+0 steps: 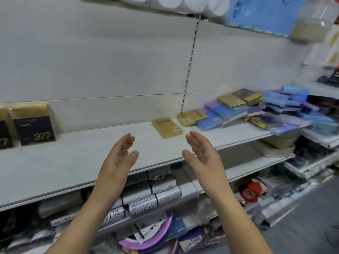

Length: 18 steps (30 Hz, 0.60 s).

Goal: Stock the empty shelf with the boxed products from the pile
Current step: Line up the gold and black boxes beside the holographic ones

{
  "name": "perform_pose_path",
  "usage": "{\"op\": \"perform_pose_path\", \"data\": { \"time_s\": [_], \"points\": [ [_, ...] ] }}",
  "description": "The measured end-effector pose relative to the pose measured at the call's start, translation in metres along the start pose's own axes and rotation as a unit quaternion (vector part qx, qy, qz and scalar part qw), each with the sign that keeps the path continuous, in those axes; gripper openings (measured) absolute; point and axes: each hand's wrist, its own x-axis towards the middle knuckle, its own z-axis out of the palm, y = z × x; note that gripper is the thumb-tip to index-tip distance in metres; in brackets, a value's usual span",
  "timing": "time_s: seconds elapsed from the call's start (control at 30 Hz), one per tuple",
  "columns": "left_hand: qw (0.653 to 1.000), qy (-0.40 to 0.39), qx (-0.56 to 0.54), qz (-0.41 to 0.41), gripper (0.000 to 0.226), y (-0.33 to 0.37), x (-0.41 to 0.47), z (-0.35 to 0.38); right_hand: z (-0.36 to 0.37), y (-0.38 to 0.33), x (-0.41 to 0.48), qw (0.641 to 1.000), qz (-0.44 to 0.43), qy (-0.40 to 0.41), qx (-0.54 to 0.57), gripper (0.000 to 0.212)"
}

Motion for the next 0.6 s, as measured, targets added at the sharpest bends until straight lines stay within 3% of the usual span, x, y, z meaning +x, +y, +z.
{"op": "perform_pose_path", "data": {
  "time_s": [0.13,0.33,0.5,0.6],
  "points": [
    [1.0,-0.022,0.009,0.0,0.052,0.004,0.009,0.079,-0.076,0.017,0.005,1.0,0.002,0.024,0.004,0.048],
    [0.999,-0.018,0.046,-0.011,0.049,0.005,0.031,0.185,-0.171,0.051,0.048,1.0,0.016,-0.011,-0.015,0.052],
    [0.996,0.017,0.077,-0.045,0.05,0.003,0.049,0.215,-0.198,0.064,0.093,0.999,0.015,-0.047,-0.013,0.052],
    [0.993,0.034,0.098,-0.052,0.07,0.001,0.067,0.214,-0.195,0.071,0.123,0.998,0.008,-0.068,-0.011,0.054]
  ]
}}
